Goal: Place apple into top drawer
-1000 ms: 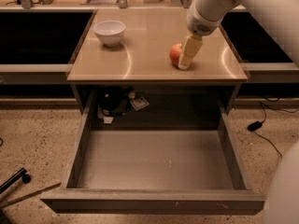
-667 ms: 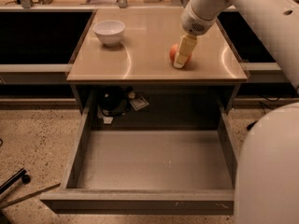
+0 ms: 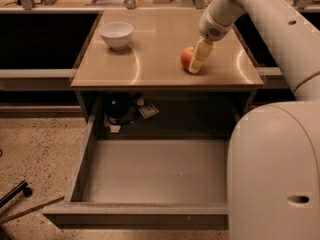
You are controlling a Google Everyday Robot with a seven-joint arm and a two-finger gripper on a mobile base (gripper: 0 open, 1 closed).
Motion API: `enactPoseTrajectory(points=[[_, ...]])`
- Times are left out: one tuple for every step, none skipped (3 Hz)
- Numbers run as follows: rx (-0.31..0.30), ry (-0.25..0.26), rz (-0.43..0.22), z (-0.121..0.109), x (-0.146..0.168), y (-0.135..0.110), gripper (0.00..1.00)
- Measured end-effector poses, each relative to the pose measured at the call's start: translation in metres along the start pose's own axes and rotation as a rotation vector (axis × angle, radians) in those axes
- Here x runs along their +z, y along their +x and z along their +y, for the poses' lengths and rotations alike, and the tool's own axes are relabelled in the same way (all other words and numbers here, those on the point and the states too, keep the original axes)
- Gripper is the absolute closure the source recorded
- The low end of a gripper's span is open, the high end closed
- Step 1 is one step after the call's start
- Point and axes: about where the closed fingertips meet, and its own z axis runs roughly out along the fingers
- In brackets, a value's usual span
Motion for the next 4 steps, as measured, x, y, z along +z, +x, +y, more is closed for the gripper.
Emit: enactPoseTrajectory(points=[[0.02, -0.009, -0.001, -0.007, 0.007, 0.008, 0.0], [0.021, -0.028, 0.003, -0.008, 0.014, 0.01, 0.0], [0.017, -0.056, 0.01, -0.006, 0.022, 0.012, 0.0], [0.002, -0.083, 0.018, -0.003, 0.031, 0.01, 0.0]])
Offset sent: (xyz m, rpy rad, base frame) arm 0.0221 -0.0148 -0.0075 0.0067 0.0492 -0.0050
